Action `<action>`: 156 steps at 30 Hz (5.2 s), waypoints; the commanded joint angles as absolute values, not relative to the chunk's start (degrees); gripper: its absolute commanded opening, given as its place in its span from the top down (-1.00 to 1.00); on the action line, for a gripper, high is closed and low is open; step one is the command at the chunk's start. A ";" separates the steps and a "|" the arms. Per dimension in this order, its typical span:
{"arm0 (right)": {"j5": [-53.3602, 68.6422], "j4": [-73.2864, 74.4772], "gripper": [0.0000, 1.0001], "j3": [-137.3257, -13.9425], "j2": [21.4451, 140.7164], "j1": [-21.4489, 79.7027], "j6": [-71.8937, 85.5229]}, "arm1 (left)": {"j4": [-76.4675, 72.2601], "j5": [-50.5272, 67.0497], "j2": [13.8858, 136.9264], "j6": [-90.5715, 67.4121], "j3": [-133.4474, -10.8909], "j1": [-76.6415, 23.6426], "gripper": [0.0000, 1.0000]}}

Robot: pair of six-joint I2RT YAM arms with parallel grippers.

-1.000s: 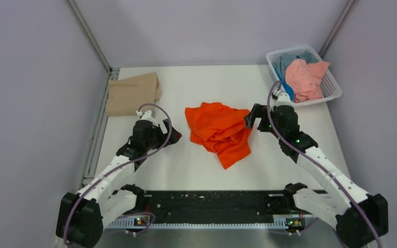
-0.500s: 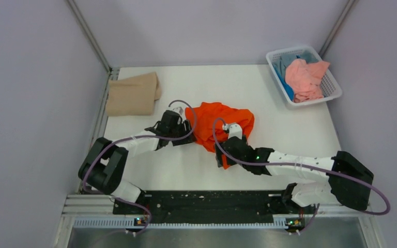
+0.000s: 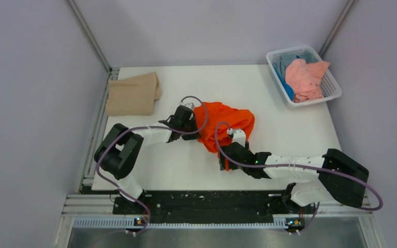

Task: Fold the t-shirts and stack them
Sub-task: Flatten out the tshirt

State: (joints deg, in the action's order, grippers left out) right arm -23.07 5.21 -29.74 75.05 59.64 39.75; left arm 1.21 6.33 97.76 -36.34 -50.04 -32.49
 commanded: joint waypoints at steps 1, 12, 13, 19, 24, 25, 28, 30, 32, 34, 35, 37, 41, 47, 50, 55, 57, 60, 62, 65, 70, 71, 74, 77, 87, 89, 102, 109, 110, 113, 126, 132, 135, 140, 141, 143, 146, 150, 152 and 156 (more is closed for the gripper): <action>-24.54 1.57 -0.61 -28.84 74.29 60.09 41.74 | 0.50 6.77 97.99 -36.19 -49.96 -34.21 1.00; -34.89 9.50 0.77 -33.63 83.17 60.08 44.73 | 0.69 2.14 75.56 -36.94 -41.07 -35.00 1.00; -36.62 11.49 0.89 -34.31 82.20 60.09 45.11 | 2.81 -0.19 72.92 -37.03 -40.71 -35.03 1.00; -44.72 20.66 1.00 -35.33 65.74 55.41 44.32 | 8.82 -14.82 59.25 -36.94 -40.55 -34.92 1.00; -41.56 20.26 1.00 -35.69 48.28 40.65 37.75 | 15.00 -30.02 54.01 -36.59 -45.23 -34.35 1.00; -40.55 19.82 1.00 -36.52 45.74 38.04 36.26 | 15.53 -31.48 53.75 -36.38 -46.14 -34.14 1.00; -37.99 18.48 1.00 -40.28 41.89 31.77 31.86 | 15.25 -32.18 54.32 -35.35 -49.58 -32.52 1.00; -36.28 16.91 1.00 -43.57 42.91 29.35 29.44 | 13.19 -31.24 56.64 -35.66 -51.96 -31.08 1.00; -35.65 14.84 1.00 -47.47 47.86 27.85 26.92 | 11.82 -27.29 60.95 -35.97 -56.19 -28.46 1.00; -33.25 13.18 1.00 -52.90 54.05 25.26 24.24 | 12.94 -23.82 66.79 -36.69 -62.98 -24.34 1.00; -30.36 13.11 1.00 -56.68 57.44 23.24 23.11 | 14.07 -21.41 69.50 -37.44 -66.60 -21.88 1.00; -26.72 12.94 1.00 -64.37 62.93 19.27 20.96 | 16.38 -15.02 74.75 -37.63 -75.58 -16.78 1.00; -21.88 13.58 1.00 -80.58 70.58 13.80 17.08 | 18.42 -10.71 81.69 -33.46 -92.84 -11.62 1.00; -15.24 7.42 1.00 -95.82 75.33 12.74 14.86 | 23.55 -3.42 89.11 -29.84 -118.47 -10.72 1.00; -12.90 8.02 1.00 -99.25 75.60 12.76 14.76 | 25.28 -2.58 88.86 -29.04 -121.72 -10.59 1.00; -13.08 6.95 1.00 -88.16 68.69 12.76 13.74 | 21.60 -4.21 79.44 -27.28 -104.20 -10.63 1.00; -11.74 5.13 1.00 -79.15 64.01 12.75 14.34 | 20.17 -5.07 74.58 -27.77 -92.82 -10.63 1.00; -14.05 12.26 1.00 -70.29 58.83 12.74 16.53 | 20.11 -5.95 68.87 -30.80 -75.98 -10.59 1.00; -19.70 22.20 1.00 -66.38 56.32 12.77 21.30 | 24.93 -10.48 67.09 -38.88 -67.25 -10.72 1.00; -23.24 30.87 1.00 -59.09 52.71 12.78 24.56 | 26.69 -6.66 65.89 -41.82 -55.37 -10.72 1.00; -22.36 35.72 0.94 -50.00 51.92 12.72 26.29 | 26.57 -2.36 66.12 -44.66 -45.64 -11.36 0.98; -21.94 35.70 0.88 -48.76 52.62 12.81 26.15 | 25.00 -1.68 66.85 -44.57 -44.23 -11.76 0.88; -22.96 35.22 0.40 -46.22 56.82 12.79 25.96 | 24.79 -0.76 72.24 -44.06 -44.15 -12.04 0.32; -28.23 37.86 -0.22 -48.56 62.37 12.79 27.37 | 28.51 -1.93 77.45 -43.38 -48.39 -12.47 -0.16; -16.93 30.02 -0.98 -46.54 55.82 13.40 25.38 | 31.90 -15.01 75.95 -40.78 -60.94 -25.77 -0.98; -6.97 24.82 -0.98 -43.17 55.03 14.26 24.92 | 26.54 -10.74 78.61 -37.78 -62.83 -27.24 -0.98; -7.73 9.67 -0.98 -37.90 75.83 29.44 32.09 | 23.02 -3.23 107.05 -32.69 -74.24 -26.83 -0.98; -10.91 9.01 -0.98 -42.43 89.51 26.14 34.10 | 19.53 -0.49 107.46 -37.02 -63.83 -26.70 -0.93; -10.24 8.82 -0.98 -44.05 91.61 25.36 33.42 | 18.87 1.89 106.48 -38.32 -61.26 -26.95 -0.91; -10.11 9.15 -0.98 -52.44 98.62 23.92 28.45 | 16.35 4.48 100.19 -41.75 -51.13 -30.16 -0.88; 0.45 14.26 -0.93 -94.59 123.13 28.20 15.27 | 4.88 15.86 98.57 -48.87 -39.84 -58.30 -0.88; -8.03 14.00 -0.97 -89.09 113.02 28.46 12.23 | 17.49 4.73 91.35 -44.42 -46.01 -58.80 -0.91; -9.48 12.01 -0.98 -83.86 107.01 28.52 12.39 | 20.70 -1.50 87.34 -42.79 -48.89 -58.60 -0.93; -6.31 7.18 -0.98 -72.85 100.09 28.54 15.45 | 21.27 -8.80 83.20 -41.84 -50.97 -51.89 -0.98; -4.87 6.60 -0.97 -71.45 99.69 28.56 16.05 | 20.26 -8.10 82.80 -41.64 -50.71 -49.60 -0.98; -3.69 6.37 -0.97 -69.23 99.62 28.56 17.48 | 18.55 -6.61 82.39 -41.49 -50.14 -44.43 -0.98; -5.87 5.68 -0.97 -66.53 99.94 28.52 19.21 | 17.21 -7.10 83.42 -41.07 -50.23 -37.60 -0.98; -7.56 5.63 -0.97 -65.87 101.91 28.40 19.67 | 13.69 -7.63 87.64 -39.31 -51.48 -30.68 -0.98; -7.26 4.83 -0.97 -65.87 103.39 27.64 19.33 | 12.64 -6.12 91.08 -38.89 -52.81 -27.39 -0.98; -3.89 3.82 -0.96 -64.31 106.23 23.30 21.81 | 12.40 -3.88 97.60 -39.45 -54.42 -22.57 -0.98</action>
